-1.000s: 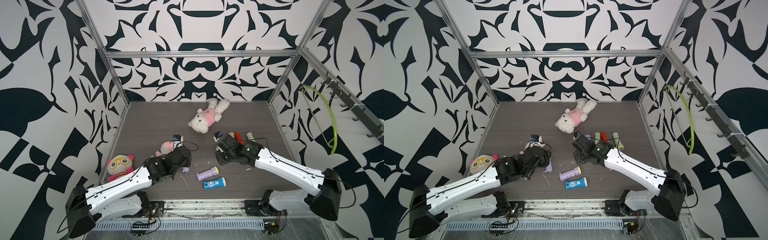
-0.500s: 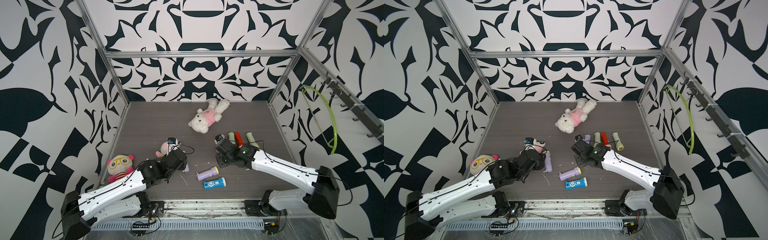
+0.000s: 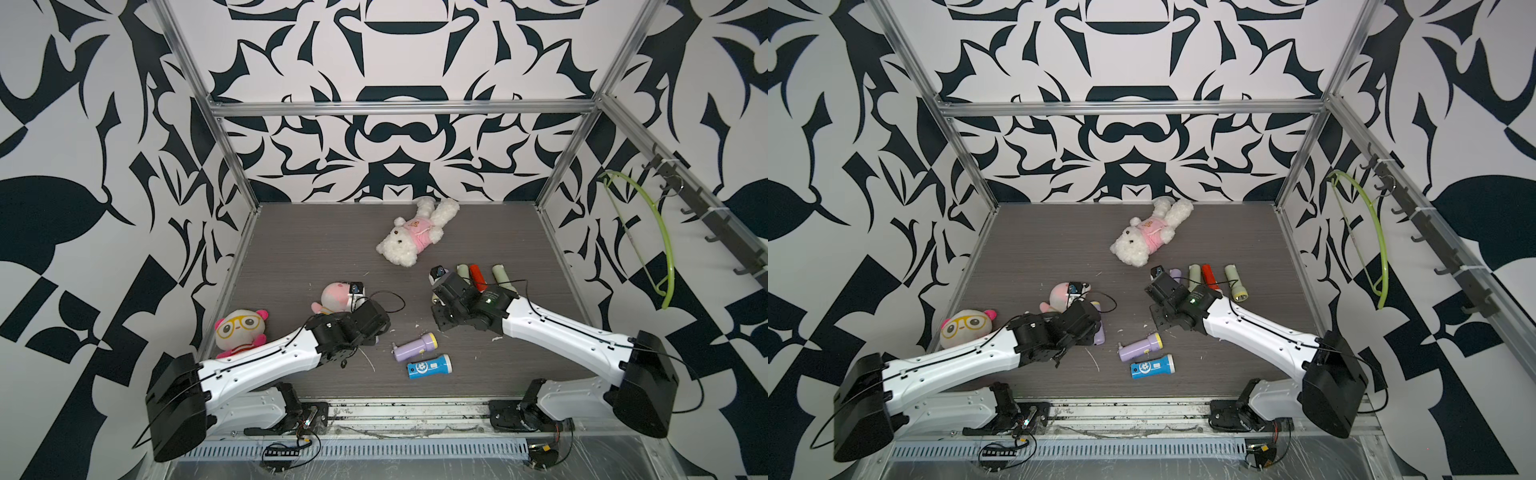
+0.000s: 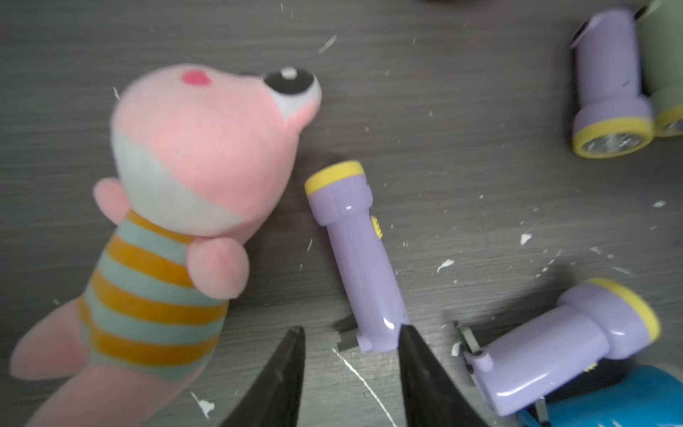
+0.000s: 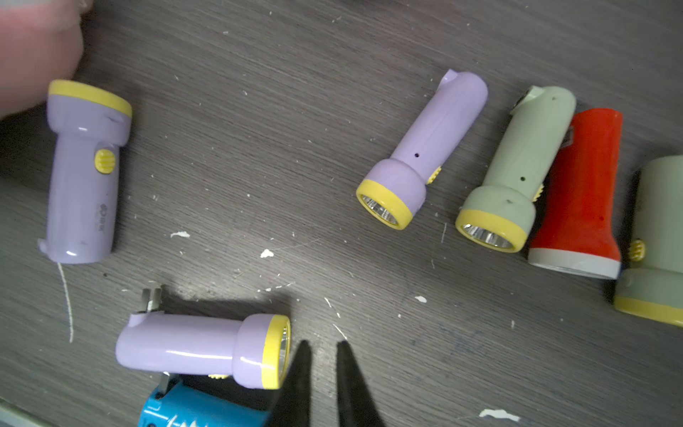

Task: Close the plug at the bottom of the flashlight
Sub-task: Adjust the flashlight at the center of the board.

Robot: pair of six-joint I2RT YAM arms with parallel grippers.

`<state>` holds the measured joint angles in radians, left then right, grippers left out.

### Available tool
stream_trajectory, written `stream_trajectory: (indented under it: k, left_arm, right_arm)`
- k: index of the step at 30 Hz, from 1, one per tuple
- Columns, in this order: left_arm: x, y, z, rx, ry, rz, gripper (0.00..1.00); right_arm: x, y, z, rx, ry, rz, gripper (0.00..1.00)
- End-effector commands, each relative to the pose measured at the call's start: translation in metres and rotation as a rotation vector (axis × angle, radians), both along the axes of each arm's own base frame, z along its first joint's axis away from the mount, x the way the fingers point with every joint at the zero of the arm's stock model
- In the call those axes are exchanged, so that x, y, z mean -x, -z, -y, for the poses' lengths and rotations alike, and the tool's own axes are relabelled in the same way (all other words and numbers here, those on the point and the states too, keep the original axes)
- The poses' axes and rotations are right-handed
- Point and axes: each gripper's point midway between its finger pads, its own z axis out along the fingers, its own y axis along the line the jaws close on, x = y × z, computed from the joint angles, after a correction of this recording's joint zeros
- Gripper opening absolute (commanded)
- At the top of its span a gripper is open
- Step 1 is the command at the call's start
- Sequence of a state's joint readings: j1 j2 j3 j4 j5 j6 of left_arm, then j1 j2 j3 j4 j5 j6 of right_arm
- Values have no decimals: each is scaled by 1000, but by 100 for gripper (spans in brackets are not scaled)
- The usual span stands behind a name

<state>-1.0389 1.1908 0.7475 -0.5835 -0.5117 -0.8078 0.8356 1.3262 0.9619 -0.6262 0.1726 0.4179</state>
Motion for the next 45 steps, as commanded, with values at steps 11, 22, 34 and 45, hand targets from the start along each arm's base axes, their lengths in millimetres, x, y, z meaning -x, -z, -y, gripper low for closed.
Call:
stream_trajectory:
  k: [11,22,34,45]
  left_arm:
    - [23,30,9,101,-18,-144,40]
    - [34,55,0,95,-45,-195,40]
    - [23,81,28,45,11,-245,39]
    - [-17,85,93,96,143,-271,37]
  right_arm:
    - [-12,6,8,-50,33,-31,7]
    - [-14,12,18,-67,70,-62,5]
    - [-19,13,30,-65,108,-62,5]
    - [-23,22,56,-53,172,-67,5]
